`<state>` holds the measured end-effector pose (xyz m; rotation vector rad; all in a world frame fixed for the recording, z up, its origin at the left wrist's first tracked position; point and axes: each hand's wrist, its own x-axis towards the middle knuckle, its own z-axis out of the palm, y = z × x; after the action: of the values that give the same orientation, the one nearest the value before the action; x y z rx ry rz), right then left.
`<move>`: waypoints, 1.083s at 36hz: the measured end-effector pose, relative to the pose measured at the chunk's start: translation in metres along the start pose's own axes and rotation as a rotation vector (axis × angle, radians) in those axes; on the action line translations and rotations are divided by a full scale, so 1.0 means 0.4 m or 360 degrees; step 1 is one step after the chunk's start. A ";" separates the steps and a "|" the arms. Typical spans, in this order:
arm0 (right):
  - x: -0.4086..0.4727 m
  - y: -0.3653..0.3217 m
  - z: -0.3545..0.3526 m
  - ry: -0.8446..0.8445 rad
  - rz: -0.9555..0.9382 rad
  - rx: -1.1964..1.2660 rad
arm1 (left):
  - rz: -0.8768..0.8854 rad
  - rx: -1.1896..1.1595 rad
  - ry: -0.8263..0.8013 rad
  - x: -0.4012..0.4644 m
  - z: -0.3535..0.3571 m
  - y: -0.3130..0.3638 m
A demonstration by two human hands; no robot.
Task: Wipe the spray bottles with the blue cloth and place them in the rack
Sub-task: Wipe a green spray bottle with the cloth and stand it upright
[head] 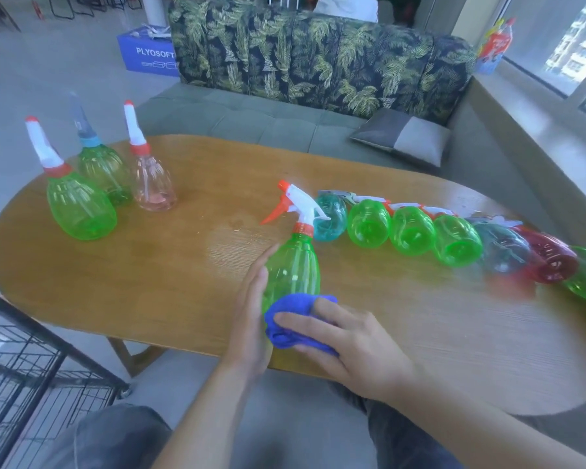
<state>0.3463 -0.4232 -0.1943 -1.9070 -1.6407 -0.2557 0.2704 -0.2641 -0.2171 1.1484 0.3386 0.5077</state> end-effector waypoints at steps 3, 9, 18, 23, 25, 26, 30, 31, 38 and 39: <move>0.010 -0.001 -0.033 0.0058 -0.0025 0.0003 | 0.0061 -0.0029 -0.0005 -0.012 0.007 0.012; 0.096 0.037 -0.112 0.0449 0.0361 0.0032 | 0.0019 -0.0114 -0.0048 -0.008 0.008 0.018; 0.115 0.046 -0.060 0.0385 0.0503 0.0012 | -0.0002 -0.0145 0.0009 -0.004 0.019 0.002; 0.090 0.023 -0.015 0.0384 0.0463 0.0095 | 0.0008 -0.0080 0.0048 0.000 0.008 -0.003; 0.076 0.019 -0.013 0.0331 0.0383 0.0094 | 0.0026 -0.0077 0.0071 0.001 0.006 -0.004; 0.069 0.021 -0.015 0.0300 0.0341 0.0083 | 0.0036 -0.0078 0.0070 0.000 0.006 -0.003; 0.047 0.032 -0.034 0.0164 0.0181 0.0053 | 0.0038 -0.0064 0.0036 -0.005 0.008 0.000; 0.045 0.033 -0.041 0.0135 0.0155 0.0034 | 0.0040 -0.0061 0.0023 -0.008 0.008 0.001; 0.097 0.064 -0.109 0.0421 0.0243 -0.0149 | 0.0115 -0.0010 -0.0029 -0.014 0.014 -0.003; 0.111 0.070 -0.117 0.0480 0.0291 -0.0178 | 0.0110 0.0000 -0.0028 -0.013 0.015 -0.007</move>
<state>0.3934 -0.4137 -0.1428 -1.9745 -1.2700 -0.5403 0.2695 -0.2724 -0.2174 1.1668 0.2843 0.5574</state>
